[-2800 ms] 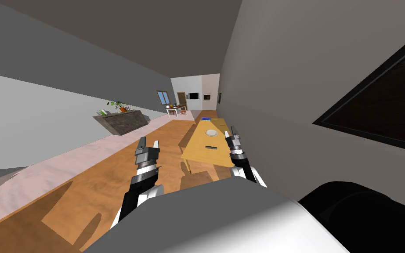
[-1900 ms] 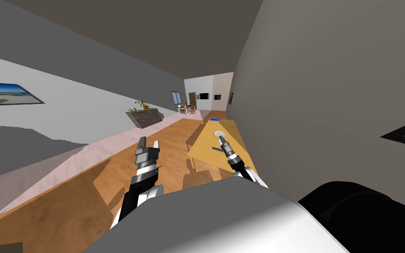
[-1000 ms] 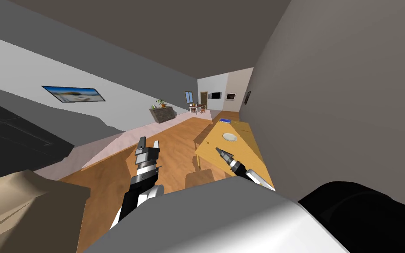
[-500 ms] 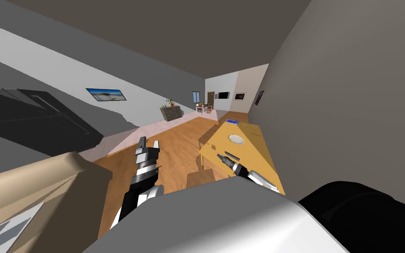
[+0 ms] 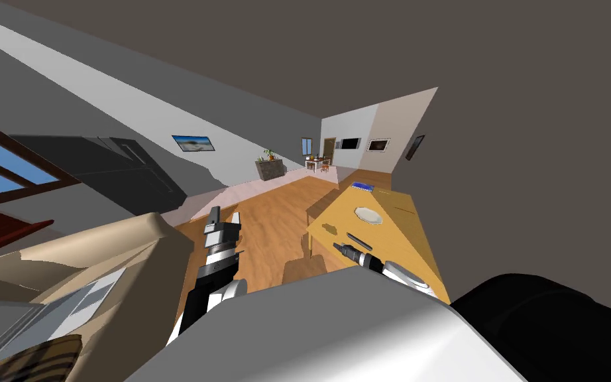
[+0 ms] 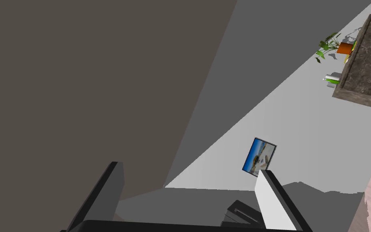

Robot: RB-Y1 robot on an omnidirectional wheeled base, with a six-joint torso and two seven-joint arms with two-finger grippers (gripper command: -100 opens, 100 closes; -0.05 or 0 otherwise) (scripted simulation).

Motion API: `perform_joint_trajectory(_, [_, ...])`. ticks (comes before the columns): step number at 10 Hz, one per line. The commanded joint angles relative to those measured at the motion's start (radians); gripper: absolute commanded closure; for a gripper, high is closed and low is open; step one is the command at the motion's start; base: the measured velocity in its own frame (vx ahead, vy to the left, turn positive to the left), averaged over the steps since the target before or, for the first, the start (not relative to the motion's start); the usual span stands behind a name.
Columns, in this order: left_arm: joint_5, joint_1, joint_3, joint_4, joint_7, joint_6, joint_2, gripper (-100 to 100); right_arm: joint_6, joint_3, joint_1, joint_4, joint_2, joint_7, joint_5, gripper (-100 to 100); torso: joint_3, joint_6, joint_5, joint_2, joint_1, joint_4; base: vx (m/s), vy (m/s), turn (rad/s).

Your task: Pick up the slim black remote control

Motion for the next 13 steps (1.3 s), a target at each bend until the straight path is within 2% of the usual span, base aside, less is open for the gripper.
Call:
perform_joint_trajectory(1, [0.000,0.000,0.000,0.000,0.000,0.000,0.000,0,-0.007,0.001,0.003,0.034,-0.013,-0.001,0.020,-100,0.000,0.000,0.000,0.000,0.000,0.000,0.008,-0.010,0.117])
perform_joint_trajectory(2, [0.000,0.000,0.000,0.000,0.000,0.000,0.000,0,-0.011,0.008,0.002,0.075,-0.040,-0.007,0.061,-100,0.000,0.001,0.000,0.000,0.000,0.000,0.009,-0.005,0.226])
perform_joint_trajectory(3, [0.000,0.000,0.000,0.000,0.000,0.000,0.000,0,-0.011,0.008,0.002,0.083,-0.040,-0.007,0.061,-100,0.000,0.000,0.000,0.000,0.000,0.000,0.009,-0.010,0.127])
perform_joint_trajectory(4, [0.000,0.000,0.000,0.000,0.000,0.000,0.000,0,-0.016,0.014,0.002,0.117,-0.066,-0.013,0.102,-100,0.000,0.001,0.000,0.000,0.000,0.000,0.008,-0.010,0.269])
perform_joint_trajectory(5, [0.000,0.000,0.000,0.000,0.000,0.000,0.000,0,-0.016,0.014,0.002,0.131,-0.066,-0.013,0.102,-100,0.000,0.000,0.000,0.000,0.000,0.000,0.008,-0.017,0.130])
perform_joint_trajectory(6, [0.000,0.000,0.000,0.000,0.000,0.000,0.000,0,-0.021,0.017,0.002,0.161,-0.089,-0.019,0.143,-100,0.000,0.001,0.000,0.000,0.000,0.000,0.010,-0.011,0.282])
perform_joint_trajectory(8, [0.000,0.000,0.000,0.000,0.000,0.000,0.000,0,-0.021,0.017,0.002,0.179,-0.089,-0.019,0.143,-100,0.000,0.001,0.000,0.000,0.000,0.000,0.007,-0.013,0.047])
perform_joint_trajectory(9, [0.000,0.000,0.000,0.000,0.000,0.000,0.000,0,-0.027,0.019,0.001,0.220,-0.111,-0.025,0.184,-100,0.000,0.002,0.000,0.000,0.000,0.000,0.006,-0.006,0.215])
perform_joint_trajectory(11, [0.000,0.000,0.000,0.000,0.000,0.000,0.000,0,-0.027,0.019,0.001,0.227,-0.111,-0.025,0.184,-100,0.000,0.001,0.000,0.000,0.000,0.000,0.006,-0.011,0.083])
perform_joint_trajectory(12, [0.000,0.000,0.000,0.000,0.000,0.000,0.000,0,-0.032,0.019,0.000,0.259,-0.132,-0.030,0.224,-100,0.000,0.001,0.000,0.000,0.000,0.000,0.004,-0.005,0.212])
perform_joint_trajectory(13, [0.000,0.000,0.000,0.000,0.000,0.000,0.000,0,-0.032,0.019,0.000,0.273,-0.132,-0.030,0.224,-100,0.000,0.001,0.000,0.000,0.000,0.000,0.005,-0.013,0.143])
